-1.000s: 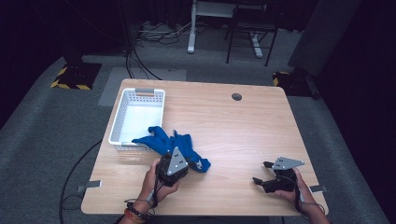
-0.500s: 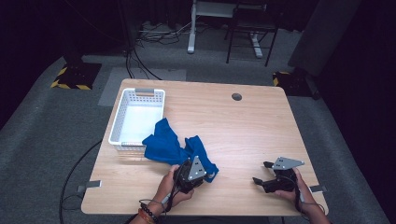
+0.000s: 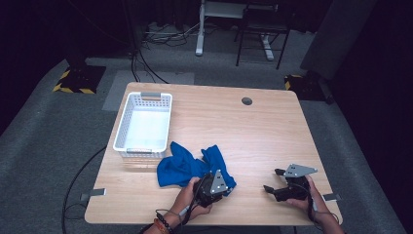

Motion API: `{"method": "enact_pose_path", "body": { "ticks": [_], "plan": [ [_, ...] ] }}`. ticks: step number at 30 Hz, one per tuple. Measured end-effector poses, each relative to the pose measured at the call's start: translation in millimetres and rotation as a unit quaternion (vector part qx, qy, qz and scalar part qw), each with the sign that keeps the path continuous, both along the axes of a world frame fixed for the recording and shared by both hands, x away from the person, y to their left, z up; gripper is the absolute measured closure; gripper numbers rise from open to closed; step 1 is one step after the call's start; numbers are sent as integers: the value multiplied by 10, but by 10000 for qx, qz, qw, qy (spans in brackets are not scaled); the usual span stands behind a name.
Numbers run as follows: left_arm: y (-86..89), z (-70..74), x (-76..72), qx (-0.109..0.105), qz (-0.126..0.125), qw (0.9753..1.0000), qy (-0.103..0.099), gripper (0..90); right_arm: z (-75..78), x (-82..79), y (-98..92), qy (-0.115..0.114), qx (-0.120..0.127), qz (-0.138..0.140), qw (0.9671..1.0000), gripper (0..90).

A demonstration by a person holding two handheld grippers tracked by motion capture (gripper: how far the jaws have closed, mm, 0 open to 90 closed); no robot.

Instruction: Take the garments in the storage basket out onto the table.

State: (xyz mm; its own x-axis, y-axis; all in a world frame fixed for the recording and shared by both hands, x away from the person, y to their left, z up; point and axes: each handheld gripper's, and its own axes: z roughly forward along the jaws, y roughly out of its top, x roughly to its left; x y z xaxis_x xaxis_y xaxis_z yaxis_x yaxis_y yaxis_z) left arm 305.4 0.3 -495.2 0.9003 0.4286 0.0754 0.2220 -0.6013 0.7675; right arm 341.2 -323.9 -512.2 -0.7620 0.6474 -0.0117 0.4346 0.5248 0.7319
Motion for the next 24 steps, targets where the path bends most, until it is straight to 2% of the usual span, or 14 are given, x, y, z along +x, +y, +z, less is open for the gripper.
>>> {"method": "enact_pose_path", "body": {
  "ticks": [2, 5, 7, 9, 10, 11, 13, 15, 17, 21, 23, 24],
  "plan": [
    [-23, -9, 0, -39, -19, 10000, 32, 855, 0, 0, 0, 1, 0, 0, 10000, 162],
    [-66, -13, -10, 71, -74, 9999, -14, 853, 0, 1, 1, 0, -1, 0, 10000, 161],
    [-58, -15, -7, 0, -65, 10000, 22, 837, 0, 1, 2, -1, 0, -1, 10000, 161],
    [-30, -2, -5, -34, -38, 10000, 77, 715, 0, 0, 4, 0, 0, -12, 10000, 161],
    [-11, 15, -14, 2, -71, 10000, 29, 658, 0, -1, 5, 2, 0, -18, 10000, 161],
    [-1, 31, -30, 65, -39, 10000, -18, 562, 1, -1, 7, 4, -3, -23, 10000, 160],
    [31, 66, -47, 170, -100, 9998, 76, 365, 4, 0, 15, 11, -22, -44, 10000, 158],
    [85, 106, -94, 147, -94, 9998, -84, 303, 11, 4, 26, 36, -51, -52, 10000, 158],
    [177, 173, -120, 29, -138, 9999, -5, 232, 24, 7, 44, 68, -105, -69, 9999, 168],
    [371, 276, -143, 16, 159, 9997, -175, 214, 109, -7, 171, -18, -41, -2, 10000, 197],
    [500, 304, -79, 95, 528, 9982, -284, 215, 180, 7, 309, -58, -10, 126, 9999, 199],
    [541, 304, -49, 101, 674, 9973, -280, 222, 219, 28, 420, -134, -110, 158, 9997, 202]
  ]
}}
